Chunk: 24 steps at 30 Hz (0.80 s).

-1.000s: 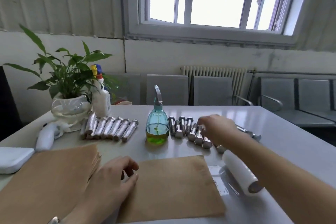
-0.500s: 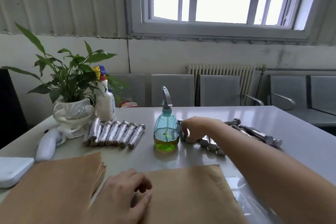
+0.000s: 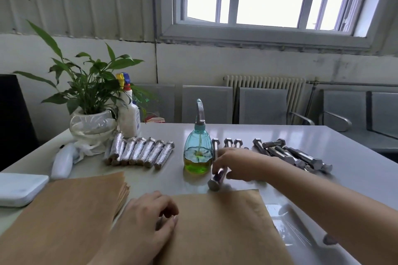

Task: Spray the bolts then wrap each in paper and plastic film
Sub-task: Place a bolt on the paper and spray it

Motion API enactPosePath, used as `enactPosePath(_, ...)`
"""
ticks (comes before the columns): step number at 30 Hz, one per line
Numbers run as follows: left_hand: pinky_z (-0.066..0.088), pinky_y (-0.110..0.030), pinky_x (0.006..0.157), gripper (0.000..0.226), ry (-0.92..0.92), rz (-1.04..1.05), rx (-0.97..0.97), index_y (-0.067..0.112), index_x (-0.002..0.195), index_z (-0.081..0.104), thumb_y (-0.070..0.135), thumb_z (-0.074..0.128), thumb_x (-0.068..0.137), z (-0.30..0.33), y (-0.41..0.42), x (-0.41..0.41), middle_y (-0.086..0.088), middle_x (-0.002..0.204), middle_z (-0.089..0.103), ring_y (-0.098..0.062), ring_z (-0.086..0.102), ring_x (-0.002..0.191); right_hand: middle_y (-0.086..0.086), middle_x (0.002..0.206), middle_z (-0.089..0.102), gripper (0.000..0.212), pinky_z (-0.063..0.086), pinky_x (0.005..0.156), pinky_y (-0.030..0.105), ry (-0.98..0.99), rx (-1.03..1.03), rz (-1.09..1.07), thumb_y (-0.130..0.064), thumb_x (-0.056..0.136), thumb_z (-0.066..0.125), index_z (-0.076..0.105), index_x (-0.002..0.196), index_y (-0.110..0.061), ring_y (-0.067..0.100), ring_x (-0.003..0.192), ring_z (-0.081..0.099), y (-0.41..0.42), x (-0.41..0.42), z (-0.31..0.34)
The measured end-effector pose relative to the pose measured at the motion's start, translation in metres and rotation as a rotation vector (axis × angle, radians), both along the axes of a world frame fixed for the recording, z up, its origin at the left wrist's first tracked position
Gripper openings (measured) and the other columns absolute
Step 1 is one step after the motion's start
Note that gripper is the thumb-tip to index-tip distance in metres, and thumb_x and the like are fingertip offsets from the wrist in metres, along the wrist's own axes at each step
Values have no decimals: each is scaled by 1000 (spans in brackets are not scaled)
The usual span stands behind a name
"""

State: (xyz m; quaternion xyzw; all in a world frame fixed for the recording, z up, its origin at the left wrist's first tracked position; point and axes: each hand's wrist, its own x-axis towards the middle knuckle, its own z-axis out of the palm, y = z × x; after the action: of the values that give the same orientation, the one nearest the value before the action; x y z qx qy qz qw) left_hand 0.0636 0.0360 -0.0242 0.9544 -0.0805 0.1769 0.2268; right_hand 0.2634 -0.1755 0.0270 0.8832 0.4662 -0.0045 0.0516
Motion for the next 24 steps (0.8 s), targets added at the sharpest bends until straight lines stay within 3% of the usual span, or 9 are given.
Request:
enactPosePath(3, 41, -24, 91, 14, -4, -16, -29, 45, 89, 55, 39, 66, 81, 2, 1, -3, 20, 87, 58, 7, 51, 90, -3, 119, 57, 30, 47, 88, 37, -207, -41, 100, -14, 91, 63, 65, 117, -30, 19, 110, 51, 0, -5, -9)
enactPosePath(7, 27, -11, 101, 44, 81, -79, 18, 60, 111, 41, 57, 67, 75, 3, 3, -7, 37, 108, 52, 21, 41, 107, -12, 124, 56, 26, 31, 90, 30, -318, 8, 133, -26, 99, 51, 57, 123, -35, 14, 115, 47, -8, -17, -9)
enactPosePath(10, 14, -1, 98, 64, 176, -94, 44, 69, 120, 24, 68, 62, 68, -1, 2, -6, 47, 115, 40, 29, 28, 111, -7, 118, 55, 25, 30, 84, 28, -256, 169, 79, -33, 99, 52, 57, 123, -29, 16, 110, 51, -18, -39, -3)
enactPosePath(14, 17, -11, 105, 82, 225, -80, 22, 70, 129, 9, 73, 59, 64, -7, 4, -4, 46, 127, 34, 11, 28, 124, -13, 101, 49, 19, 38, 79, 24, 14, 310, 8, -33, 93, 61, 61, 111, -27, 10, 93, 51, -20, -85, -5)
enactPosePath(17, 14, -14, 112, 86, 256, -82, 18, 68, 131, 2, 71, 59, 67, -8, 6, -3, 44, 132, 32, 10, 27, 130, -16, 102, 48, 18, 42, 86, 26, 110, 288, -33, -33, 93, 59, 60, 110, -29, 8, 96, 51, -22, -112, -18)
enactPosePath(20, 2, -6, 110, 86, 287, -104, 18, 65, 134, 0, 66, 61, 74, -8, 6, -4, 42, 136, 30, 21, 20, 128, -12, 114, 54, 21, 41, 91, 36, 64, 246, -69, -36, 96, 54, 60, 115, -31, 15, 106, 55, -22, -125, -28)
enactPosePath(24, -13, 4, 97, 85, 300, -128, 52, 57, 141, 2, 62, 62, 80, -7, 4, -3, 40, 137, 28, 41, 3, 108, -14, 121, 53, 29, 33, 90, 35, -66, 195, -97, -46, 97, 47, 57, 122, -36, 12, 113, 51, -20, -131, -37)
